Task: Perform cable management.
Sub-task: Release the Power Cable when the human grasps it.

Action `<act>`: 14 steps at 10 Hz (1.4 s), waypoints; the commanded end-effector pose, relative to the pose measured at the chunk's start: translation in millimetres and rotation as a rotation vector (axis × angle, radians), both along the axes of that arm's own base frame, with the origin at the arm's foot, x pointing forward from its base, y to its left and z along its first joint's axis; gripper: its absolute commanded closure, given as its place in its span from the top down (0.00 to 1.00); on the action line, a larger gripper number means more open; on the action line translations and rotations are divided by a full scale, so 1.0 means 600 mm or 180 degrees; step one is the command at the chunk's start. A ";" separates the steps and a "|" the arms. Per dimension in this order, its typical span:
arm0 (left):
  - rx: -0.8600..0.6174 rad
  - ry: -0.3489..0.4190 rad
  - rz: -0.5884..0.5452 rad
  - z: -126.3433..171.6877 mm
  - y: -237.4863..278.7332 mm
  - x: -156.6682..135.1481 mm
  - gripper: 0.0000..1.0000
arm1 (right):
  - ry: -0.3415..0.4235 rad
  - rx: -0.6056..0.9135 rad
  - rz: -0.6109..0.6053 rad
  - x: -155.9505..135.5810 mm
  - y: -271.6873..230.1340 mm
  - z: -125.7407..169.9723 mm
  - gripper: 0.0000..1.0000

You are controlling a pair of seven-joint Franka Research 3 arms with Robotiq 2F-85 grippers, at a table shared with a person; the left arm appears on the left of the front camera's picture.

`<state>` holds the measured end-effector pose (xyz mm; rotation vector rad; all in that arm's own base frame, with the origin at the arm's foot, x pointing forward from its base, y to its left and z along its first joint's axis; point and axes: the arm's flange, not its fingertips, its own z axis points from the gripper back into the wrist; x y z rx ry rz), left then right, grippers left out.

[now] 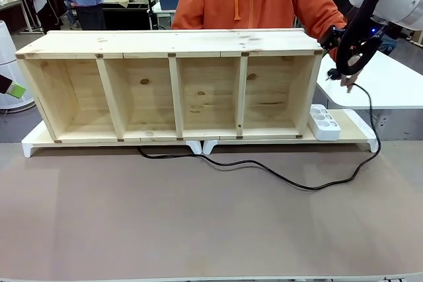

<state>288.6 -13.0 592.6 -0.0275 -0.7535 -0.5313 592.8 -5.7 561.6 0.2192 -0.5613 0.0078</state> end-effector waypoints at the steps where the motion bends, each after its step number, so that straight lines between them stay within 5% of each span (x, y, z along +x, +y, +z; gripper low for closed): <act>1: -0.0005 -0.0007 0.0013 0.000 0.001 0.001 1.00 | 0.0002 0.0013 -0.0010 0.000 -0.002 -0.001 0.84; 14: -0.0005 -0.0007 0.0013 0.000 0.001 0.001 1.00 | 0.0002 0.0013 -0.0010 0.000 -0.002 -0.001 0.84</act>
